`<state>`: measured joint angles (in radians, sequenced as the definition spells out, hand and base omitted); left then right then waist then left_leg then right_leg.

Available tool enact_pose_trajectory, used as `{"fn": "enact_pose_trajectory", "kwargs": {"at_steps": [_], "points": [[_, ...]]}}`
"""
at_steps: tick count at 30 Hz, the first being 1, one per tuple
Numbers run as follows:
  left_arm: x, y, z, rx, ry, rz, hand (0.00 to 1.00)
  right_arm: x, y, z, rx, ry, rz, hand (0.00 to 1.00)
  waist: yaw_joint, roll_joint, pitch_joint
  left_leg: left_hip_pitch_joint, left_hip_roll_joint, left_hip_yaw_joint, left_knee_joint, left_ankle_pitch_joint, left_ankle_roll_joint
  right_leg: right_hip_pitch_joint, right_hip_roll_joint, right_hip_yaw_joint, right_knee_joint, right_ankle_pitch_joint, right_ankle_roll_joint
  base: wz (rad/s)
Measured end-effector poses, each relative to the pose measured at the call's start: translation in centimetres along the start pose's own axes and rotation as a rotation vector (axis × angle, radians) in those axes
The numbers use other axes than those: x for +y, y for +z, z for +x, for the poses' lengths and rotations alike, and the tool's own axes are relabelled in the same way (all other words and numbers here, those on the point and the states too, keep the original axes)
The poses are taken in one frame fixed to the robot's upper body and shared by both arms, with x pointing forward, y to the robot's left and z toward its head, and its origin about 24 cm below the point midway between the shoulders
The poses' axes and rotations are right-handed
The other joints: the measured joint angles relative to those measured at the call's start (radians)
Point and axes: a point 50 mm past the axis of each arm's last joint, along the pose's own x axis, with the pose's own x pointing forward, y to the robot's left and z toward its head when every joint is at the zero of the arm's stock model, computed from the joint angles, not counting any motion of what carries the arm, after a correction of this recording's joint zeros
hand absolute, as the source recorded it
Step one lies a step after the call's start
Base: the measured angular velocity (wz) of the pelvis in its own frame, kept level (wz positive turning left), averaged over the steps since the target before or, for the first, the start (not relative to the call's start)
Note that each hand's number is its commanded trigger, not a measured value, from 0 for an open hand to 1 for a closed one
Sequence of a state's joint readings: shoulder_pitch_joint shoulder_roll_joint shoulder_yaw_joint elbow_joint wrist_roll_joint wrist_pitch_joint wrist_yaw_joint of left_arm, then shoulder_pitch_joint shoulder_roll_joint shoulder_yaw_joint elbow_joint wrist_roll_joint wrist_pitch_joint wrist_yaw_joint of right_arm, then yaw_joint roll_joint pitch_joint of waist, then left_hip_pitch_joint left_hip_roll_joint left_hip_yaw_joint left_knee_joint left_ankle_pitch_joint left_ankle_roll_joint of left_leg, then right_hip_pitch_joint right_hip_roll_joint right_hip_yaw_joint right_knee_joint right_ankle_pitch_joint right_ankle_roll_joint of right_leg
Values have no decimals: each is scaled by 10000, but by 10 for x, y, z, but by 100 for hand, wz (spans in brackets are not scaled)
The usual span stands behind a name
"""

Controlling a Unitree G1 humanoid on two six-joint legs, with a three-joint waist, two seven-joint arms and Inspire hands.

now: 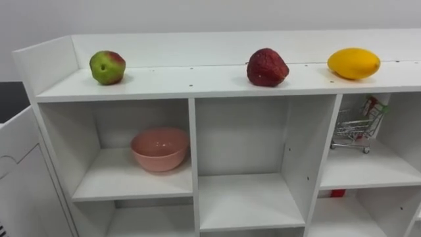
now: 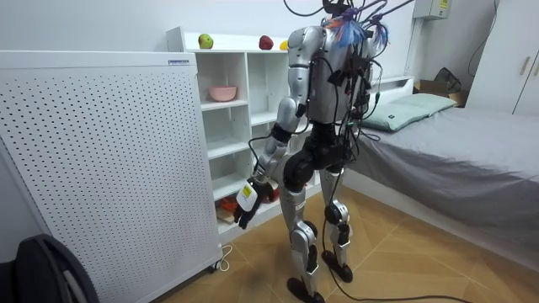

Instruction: Arrange fruit in the closet

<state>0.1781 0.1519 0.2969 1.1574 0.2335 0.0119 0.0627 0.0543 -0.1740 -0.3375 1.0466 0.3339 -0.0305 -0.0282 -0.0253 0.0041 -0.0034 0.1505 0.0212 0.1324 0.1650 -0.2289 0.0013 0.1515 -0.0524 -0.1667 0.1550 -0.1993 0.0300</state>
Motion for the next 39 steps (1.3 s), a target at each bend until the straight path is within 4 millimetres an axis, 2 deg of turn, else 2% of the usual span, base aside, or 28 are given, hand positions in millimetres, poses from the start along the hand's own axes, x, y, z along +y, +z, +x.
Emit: {"fn": "enact_pose_trajectory", "kwargs": {"at_steps": [2, 3, 5, 6, 9, 11, 14, 17, 20, 22, 28, 32, 34, 39], "points": [[1, 7, 1, -224, 37, -86, 0, 6, 39, -1, -1598, -193, 759, 0, -23, 41, -37, -36, 0, 21, 0, 2, 2, -62, 0, 22, -1, 4, 2, 0], [1, 8, 1, -251, 22, -83, 0, 8, 49, -2, -2022, -205, 929, 0, -15, 60, -45, -41, -3, 20, -1, 2, 2, -56, 0, 21, 11, 6, 4, 0], [1, 11, 1, -324, -21, -41, 0, 16, 86, -11, -3612, -265, 1176, 0, -8, 128, -60, -45, -5, 43, -12, 2, 2, -60, 1, 19, 6, 7, 5, 0], [1, 12, 1, -355, -21, -41, 0, 18, 95, -14, -3980, -266, 1253, 0, 2, 124, -62, -49, -5, 45, -12, 3, 1, -78, 1, 19, 18, 7, 4, 0], [2, 18, 0, -707, 52, -71, 0, 33, 152, -41, -6470, -124, 1855, 0, 13, 97, -59, -204, -7, 72, 22, 8, 3, -308, -8, 27, 112, 5, 4, 0], [2, 18, 0, -730, 46, -13, 0, 42, 177, -57, -7552, -21, 2011, 0, 26, 60, -49, -249, -12, 59, 20, 12, 4, -324, -16, 20, 136, 3, 5, 0], [2, 17, 0, -711, 62, 44, 0, 50, 203, -83, -9083, -39, 1828, 0, 79, -78, -35, -230, -11, 61, 28, 12, 4, -340, -16, 25, 120, 2, 6, 0], [3, 11, -1, -573, 71, 200, 0, 52, 219, -101, -10222, -409, 1580, 0, 106, -160, -68, -335, -10, 28, 55, 12, 5, -414, -18, 8, 129, 5, 6, 0], [5, 4, -2, -452, 59, 522, 0, 56, 237, -119, -11245, -544, 1879, 0, 80, -237, -15, -407, -4, 15, 68, 15, 6, -475, -19, -35, 139, 11, 0, 0], [6, 3, -2, -442, 65, 539, 0, 58, 246, -133, -11963, -432, 2151, 0, 95, -246, -31, -493, -3, 2, 69, 15, 6, -488, -19, -48, 137, 11, 0, 2], [7, 7, -2, -669, 126, 1000, 0, 72, 274, -178, -14703, -373, 1396, 0, 168, -105, -4, -544, 8, -24, 62, 16, 5, -502, -11, -60, 190, 13, -2, 0], [8, 20, -2, -1209, 205, 972, 0, 78, 286, -195, -15580, -87, 1284, 0, 405, -164, 14, -536, 22, -17, 117, 20, -2, -531, -3, -53, 256, 16, -8, 0], [8, 20, -2, -1228, 183, 980, 0, 86, 293, -203, -15918, 250, 1445, 0, 460, -156, 27, -528, 21, -14, 136, 21, -1, -529, -14, -57, 310, 16, -8, 0], [6, 21, -2, -1266, -121, 1177, 0, 93, 306, -219, -16564, 688, 1539, 0, 593, -317, 33, -530, 34, -42, 163, 27, 0, -497, -22, -222, 307, 25, -20, 0]]}}
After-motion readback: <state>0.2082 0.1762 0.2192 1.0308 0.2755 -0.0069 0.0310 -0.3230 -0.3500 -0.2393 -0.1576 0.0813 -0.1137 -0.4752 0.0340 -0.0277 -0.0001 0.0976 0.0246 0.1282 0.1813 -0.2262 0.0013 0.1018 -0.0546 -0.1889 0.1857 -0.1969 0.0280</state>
